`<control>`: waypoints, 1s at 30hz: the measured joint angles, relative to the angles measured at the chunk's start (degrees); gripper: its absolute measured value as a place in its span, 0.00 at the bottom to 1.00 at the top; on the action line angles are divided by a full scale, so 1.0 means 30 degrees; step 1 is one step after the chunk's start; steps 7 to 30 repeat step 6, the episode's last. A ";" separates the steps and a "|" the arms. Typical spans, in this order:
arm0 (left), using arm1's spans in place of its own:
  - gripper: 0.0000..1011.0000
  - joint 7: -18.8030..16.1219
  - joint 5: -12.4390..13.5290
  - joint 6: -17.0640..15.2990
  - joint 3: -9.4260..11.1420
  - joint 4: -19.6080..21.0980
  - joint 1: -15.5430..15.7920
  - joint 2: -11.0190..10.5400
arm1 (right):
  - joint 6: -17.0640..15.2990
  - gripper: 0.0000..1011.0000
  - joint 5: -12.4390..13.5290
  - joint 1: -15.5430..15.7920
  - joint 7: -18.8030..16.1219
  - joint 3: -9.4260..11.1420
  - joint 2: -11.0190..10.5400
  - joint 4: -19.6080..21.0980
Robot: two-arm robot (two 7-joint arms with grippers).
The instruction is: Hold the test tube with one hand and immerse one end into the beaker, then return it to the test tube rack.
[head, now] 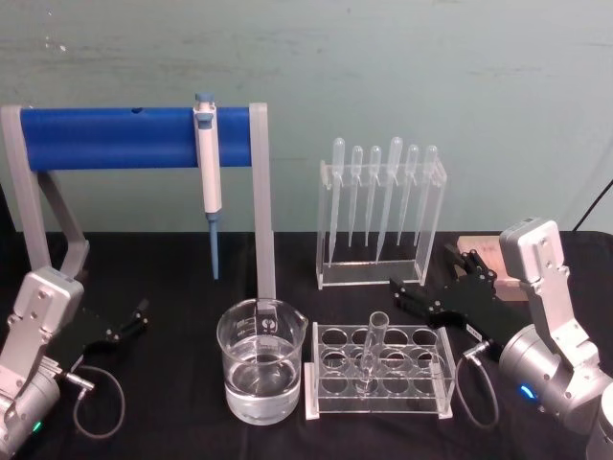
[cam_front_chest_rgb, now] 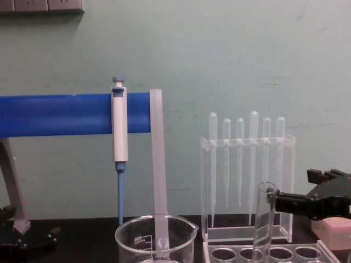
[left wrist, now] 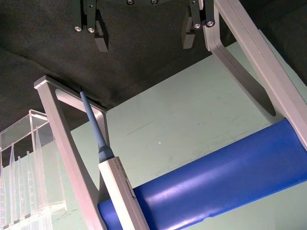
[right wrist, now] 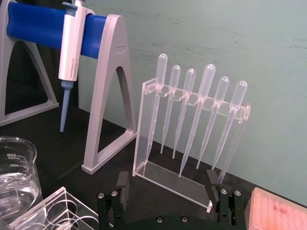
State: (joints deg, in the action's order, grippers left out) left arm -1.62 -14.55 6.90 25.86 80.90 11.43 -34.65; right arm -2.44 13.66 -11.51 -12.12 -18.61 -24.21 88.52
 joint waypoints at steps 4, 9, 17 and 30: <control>0.99 0.0000 0.0000 0.0000 0.0001 0.0000 0.0000 0.0000 | 0.0000 0.99 -0.0001 0.0001 0.0000 0.0001 0.0000 0.0001; 0.99 -0.0001 0.0000 0.0000 0.0001 0.0000 0.0000 0.0001 | 0.0000 0.99 -0.0001 0.0001 0.0001 0.0000 0.0000 0.0001; 0.99 -0.0001 0.0000 0.0000 0.0001 0.0000 0.0000 0.0001 | 0.0000 0.99 -0.0001 0.0001 0.0001 0.0000 0.0000 0.0001; 0.99 -0.0001 0.0000 0.0000 0.0001 0.0000 0.0000 0.0001 | 0.0000 0.99 -0.0001 0.0001 0.0001 0.0000 0.0000 0.0001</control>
